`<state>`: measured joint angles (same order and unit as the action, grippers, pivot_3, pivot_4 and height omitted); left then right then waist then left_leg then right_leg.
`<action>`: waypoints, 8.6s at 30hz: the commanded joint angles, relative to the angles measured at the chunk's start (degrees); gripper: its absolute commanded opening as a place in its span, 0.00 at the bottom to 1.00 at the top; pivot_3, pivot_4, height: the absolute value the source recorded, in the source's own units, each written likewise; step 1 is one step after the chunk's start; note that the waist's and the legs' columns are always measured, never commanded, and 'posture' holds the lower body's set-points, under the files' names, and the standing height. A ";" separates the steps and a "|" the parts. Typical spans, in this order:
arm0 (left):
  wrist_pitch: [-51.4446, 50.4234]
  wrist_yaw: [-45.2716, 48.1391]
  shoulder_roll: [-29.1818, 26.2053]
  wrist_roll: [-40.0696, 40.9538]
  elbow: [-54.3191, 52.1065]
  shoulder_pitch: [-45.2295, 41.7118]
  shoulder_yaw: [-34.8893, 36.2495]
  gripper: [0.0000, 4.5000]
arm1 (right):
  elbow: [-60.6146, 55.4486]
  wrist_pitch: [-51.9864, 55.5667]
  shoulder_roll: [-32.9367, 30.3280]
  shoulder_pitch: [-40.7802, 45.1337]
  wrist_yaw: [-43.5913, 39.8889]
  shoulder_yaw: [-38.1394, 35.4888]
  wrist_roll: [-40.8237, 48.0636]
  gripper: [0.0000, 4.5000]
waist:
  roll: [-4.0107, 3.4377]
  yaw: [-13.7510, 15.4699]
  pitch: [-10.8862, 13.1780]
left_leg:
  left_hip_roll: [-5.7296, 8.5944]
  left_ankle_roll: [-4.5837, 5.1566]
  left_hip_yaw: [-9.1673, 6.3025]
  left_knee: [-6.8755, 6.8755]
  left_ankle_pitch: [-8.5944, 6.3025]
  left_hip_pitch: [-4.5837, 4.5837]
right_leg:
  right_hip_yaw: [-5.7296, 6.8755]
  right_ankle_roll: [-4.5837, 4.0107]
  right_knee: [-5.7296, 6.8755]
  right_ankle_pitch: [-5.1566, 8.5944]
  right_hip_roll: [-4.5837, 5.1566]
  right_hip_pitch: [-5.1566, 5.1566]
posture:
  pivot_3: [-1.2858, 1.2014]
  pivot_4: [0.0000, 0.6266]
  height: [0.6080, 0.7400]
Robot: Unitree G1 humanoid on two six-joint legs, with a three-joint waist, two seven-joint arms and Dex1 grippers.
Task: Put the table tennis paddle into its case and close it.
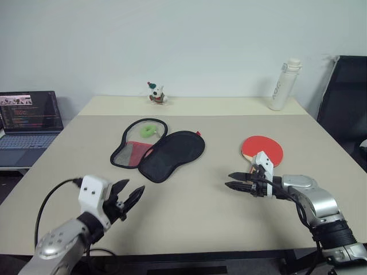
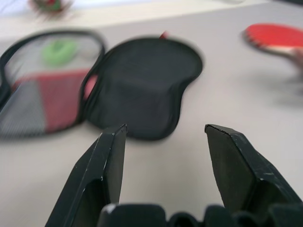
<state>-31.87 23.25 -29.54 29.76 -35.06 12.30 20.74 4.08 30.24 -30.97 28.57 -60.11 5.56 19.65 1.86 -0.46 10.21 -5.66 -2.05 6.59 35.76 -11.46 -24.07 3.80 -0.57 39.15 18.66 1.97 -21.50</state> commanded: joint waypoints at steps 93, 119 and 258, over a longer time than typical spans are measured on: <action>1.07 18.86 -15.09 6.37 15.55 -15.36 4.26 0.64 | 48.46 8.29 49.39 39.13 48.07 -12.72 10.57 0.00 | 0.14 -1.46 -0.09 | -0.04 0.00 0.21 0.05 0.00 -0.36 | -0.23 -0.02 0.75 -0.02 0.08 -0.76 | 0.52 0.24 1.00; 1.41 21.42 -13.96 5.69 17.06 -21.57 -5.05 0.64 | 33.91 26.59 20.52 33.61 37.39 -9.62 5.00 0.00 | 0.17 -1.37 -0.11 | 0.00 0.02 0.22 0.05 0.01 -0.48 | -0.26 -0.01 0.66 -0.01 0.04 -0.83 | 0.52 0.24 1.00; 3.47 27.84 -12.96 2.16 22.85 -28.87 -8.91 0.64 | -4.52 34.16 35.04 20.47 69.82 -19.99 -4.13 0.24 | 0.13 -1.58 -0.10 | -0.03 -0.11 1.08 -0.05 0.20 -0.79 | -1.63 0.16 0.84 -0.04 -0.23 -1.71 | 0.52 0.24 1.00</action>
<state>-28.55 50.81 -41.52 31.22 -10.61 -16.32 9.61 2.76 65.56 3.89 48.60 9.13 -14.46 15.26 1.99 -2.05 10.11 -5.69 -2.16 7.68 35.72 -11.26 -24.86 2.16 -0.41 39.98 18.62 1.74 -23.21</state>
